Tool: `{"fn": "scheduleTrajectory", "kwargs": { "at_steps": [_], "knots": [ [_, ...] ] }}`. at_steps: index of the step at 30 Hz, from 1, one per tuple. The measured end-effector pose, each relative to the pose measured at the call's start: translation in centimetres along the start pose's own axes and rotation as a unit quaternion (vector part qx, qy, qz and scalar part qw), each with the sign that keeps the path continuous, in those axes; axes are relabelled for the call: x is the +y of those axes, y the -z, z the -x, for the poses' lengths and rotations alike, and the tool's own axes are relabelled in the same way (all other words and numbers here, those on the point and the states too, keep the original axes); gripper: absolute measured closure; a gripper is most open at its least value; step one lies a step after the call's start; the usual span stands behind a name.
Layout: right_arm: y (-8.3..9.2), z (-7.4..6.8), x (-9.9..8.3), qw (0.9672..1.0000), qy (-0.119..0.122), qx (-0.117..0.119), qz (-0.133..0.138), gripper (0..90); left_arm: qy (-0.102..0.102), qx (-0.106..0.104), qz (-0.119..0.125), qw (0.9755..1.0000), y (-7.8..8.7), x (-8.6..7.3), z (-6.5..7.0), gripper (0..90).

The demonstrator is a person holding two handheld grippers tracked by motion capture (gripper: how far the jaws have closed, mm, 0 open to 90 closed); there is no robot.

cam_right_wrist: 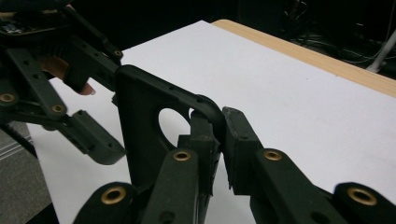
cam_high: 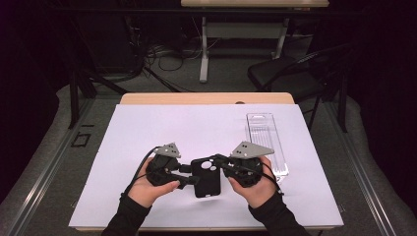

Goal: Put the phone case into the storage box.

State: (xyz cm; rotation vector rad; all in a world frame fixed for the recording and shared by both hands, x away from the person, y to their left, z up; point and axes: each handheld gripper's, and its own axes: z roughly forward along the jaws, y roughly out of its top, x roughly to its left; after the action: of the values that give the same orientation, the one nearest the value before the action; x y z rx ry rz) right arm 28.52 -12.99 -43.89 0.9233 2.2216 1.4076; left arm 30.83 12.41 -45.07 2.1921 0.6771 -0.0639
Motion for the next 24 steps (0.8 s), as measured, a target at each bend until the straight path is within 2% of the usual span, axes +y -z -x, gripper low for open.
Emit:
{"fn": "scheduleTrajectory", "kwargs": {
  "at_steps": [11, 18, 24],
  "knots": [
    [1.3, 1.7, 0.0, 0.9995, -0.018, -0.022, 0.012, 83.2, 0.002, 0.007, 0.008, 0.9999, 0.8, -0.1, -0.3, 48.0],
    [2.3, 3.1, 0.6, 0.9988, -0.015, -0.039, 0.026, 83.3, 0.003, 0.017, 0.007, 0.9998, 0.9, -0.2, -0.5, 47.0],
    [2.7, 4.6, 1.1, 0.9989, -0.015, -0.040, 0.020, 83.3, 0.016, 0.022, 0.008, 0.9996, 1.0, -0.4, -0.9, 43.6]
  ]
}}
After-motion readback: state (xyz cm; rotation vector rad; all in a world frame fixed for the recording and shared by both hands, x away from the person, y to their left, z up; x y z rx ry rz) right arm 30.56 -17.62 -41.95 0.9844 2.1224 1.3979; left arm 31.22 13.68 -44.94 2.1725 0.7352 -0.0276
